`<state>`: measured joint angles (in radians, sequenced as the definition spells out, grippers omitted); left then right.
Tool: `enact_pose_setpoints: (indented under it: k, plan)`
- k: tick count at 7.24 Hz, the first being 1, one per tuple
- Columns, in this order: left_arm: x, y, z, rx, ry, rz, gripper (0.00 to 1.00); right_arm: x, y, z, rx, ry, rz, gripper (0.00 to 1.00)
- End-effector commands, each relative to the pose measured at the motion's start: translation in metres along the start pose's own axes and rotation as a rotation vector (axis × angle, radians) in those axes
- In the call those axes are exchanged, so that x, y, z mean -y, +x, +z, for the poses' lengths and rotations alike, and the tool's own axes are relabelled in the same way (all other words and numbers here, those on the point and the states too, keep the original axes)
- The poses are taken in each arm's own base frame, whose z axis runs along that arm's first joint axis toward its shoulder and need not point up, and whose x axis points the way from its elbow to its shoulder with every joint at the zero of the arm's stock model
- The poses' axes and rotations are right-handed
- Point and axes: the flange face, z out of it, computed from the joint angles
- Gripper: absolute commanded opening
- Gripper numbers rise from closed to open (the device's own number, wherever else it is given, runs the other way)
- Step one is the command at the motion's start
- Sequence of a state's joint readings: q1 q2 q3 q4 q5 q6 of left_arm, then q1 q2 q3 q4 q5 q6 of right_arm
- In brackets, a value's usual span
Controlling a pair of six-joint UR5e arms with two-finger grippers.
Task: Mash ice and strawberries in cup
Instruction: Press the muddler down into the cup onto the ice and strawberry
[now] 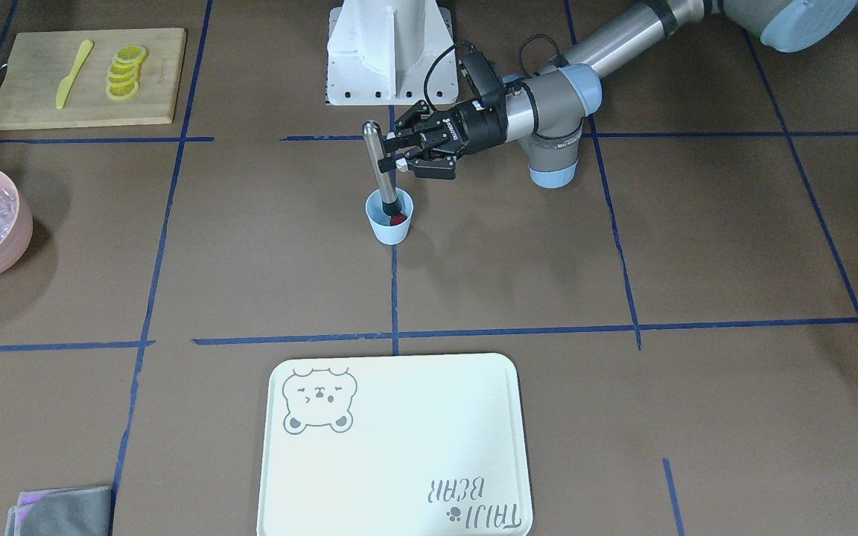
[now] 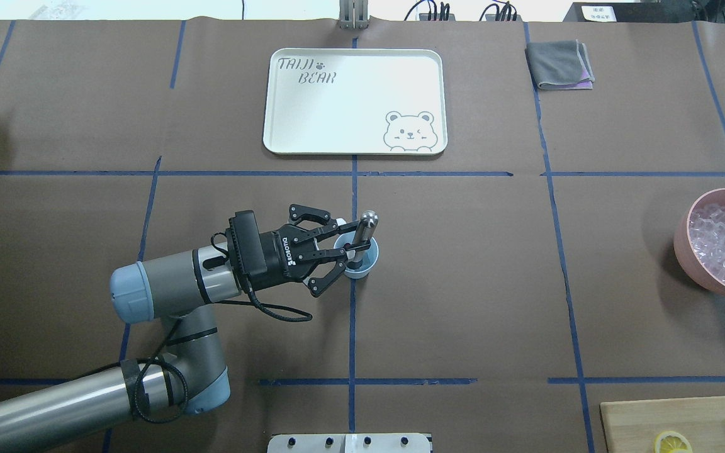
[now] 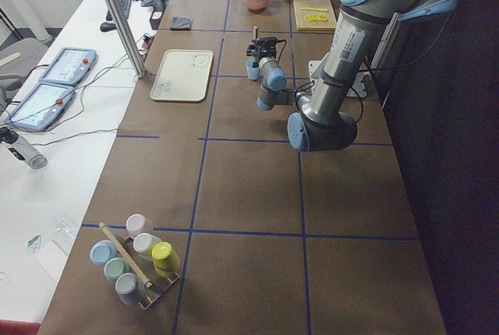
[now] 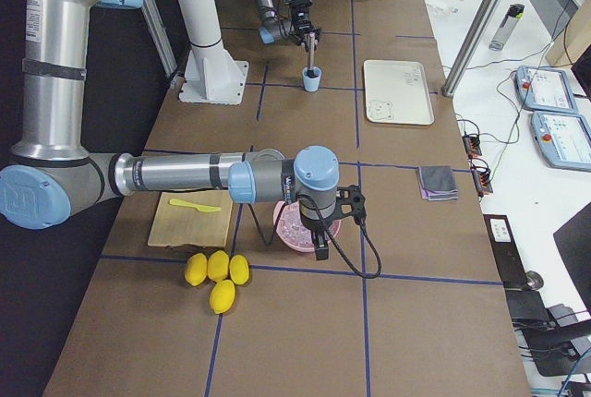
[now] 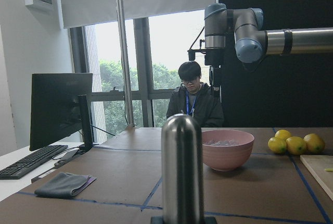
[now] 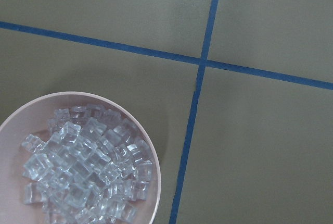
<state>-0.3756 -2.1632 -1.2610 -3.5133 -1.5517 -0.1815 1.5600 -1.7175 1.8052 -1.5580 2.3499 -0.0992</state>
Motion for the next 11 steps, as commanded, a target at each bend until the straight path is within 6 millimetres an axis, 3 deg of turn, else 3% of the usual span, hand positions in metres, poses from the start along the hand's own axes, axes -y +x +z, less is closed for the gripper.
enact_pose_setpoints:
  k: [1, 5, 8, 9, 10, 11]
  plan:
    - [-0.011, 0.006, 0.003, 0.013, -0.007, 0.004, 0.00, 0.000, 0.000, -0.001, 0.000, 0.002, 0.000, 0.99]
    - [0.011, 0.000, 0.013, 0.021, 0.037, 0.006, 0.00, 0.001, 0.000, -0.002, 0.000, 0.004, -0.002, 0.99]
    - [0.031, -0.054, 0.001, 0.085, 0.035, -0.068, 0.00, 0.001, -0.003, -0.004, -0.001, 0.007, -0.005, 0.99]
    - [0.040, -0.056, 0.004, 0.096, 0.013, -0.074, 0.00, 0.001, -0.003, -0.004, -0.001, 0.008, -0.005, 0.99]
    - [0.067, -0.053, 0.013, 0.112, -0.033, -0.075, 0.00, 0.001, -0.003, -0.004, -0.002, 0.009, -0.006, 0.99]
    - [0.084, -0.049, 0.008, 0.129, -0.075, -0.136, 0.00, 0.001, -0.002, -0.004, -0.004, 0.008, -0.006, 0.99]
